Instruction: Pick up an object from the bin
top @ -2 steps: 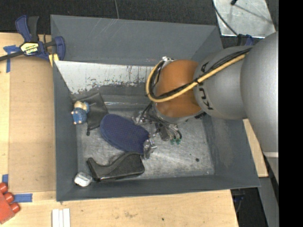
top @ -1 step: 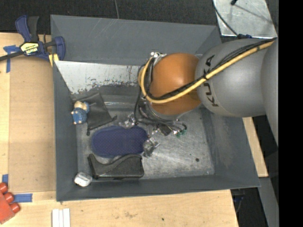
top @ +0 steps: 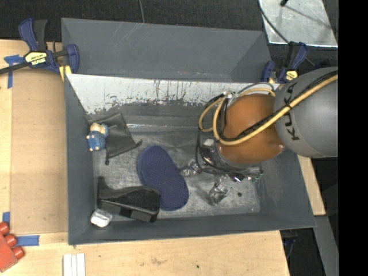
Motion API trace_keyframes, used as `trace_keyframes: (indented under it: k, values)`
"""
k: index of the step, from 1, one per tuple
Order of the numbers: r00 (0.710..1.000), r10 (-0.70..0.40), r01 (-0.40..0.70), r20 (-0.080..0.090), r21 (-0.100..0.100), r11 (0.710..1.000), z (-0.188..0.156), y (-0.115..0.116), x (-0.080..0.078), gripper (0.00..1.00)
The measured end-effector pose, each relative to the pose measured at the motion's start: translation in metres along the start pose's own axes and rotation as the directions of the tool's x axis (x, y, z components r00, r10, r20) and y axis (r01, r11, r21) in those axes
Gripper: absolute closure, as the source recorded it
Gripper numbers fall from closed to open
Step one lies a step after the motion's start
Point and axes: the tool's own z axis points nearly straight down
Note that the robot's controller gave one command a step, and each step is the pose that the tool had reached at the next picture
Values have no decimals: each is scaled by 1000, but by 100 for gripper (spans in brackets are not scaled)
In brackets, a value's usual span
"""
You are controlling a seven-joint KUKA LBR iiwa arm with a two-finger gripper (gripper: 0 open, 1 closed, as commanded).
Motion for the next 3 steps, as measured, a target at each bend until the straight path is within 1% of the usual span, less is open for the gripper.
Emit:
trace_keyframes:
  k: [1,2,3]
  values:
    - [998,-61,61,-2,-6,998,-8,22,-42,0]
    - [985,174,-174,-9,-14,985,-81,1,-106,0]
    - [996,86,-87,-22,-24,996,-71,91,-55,0]
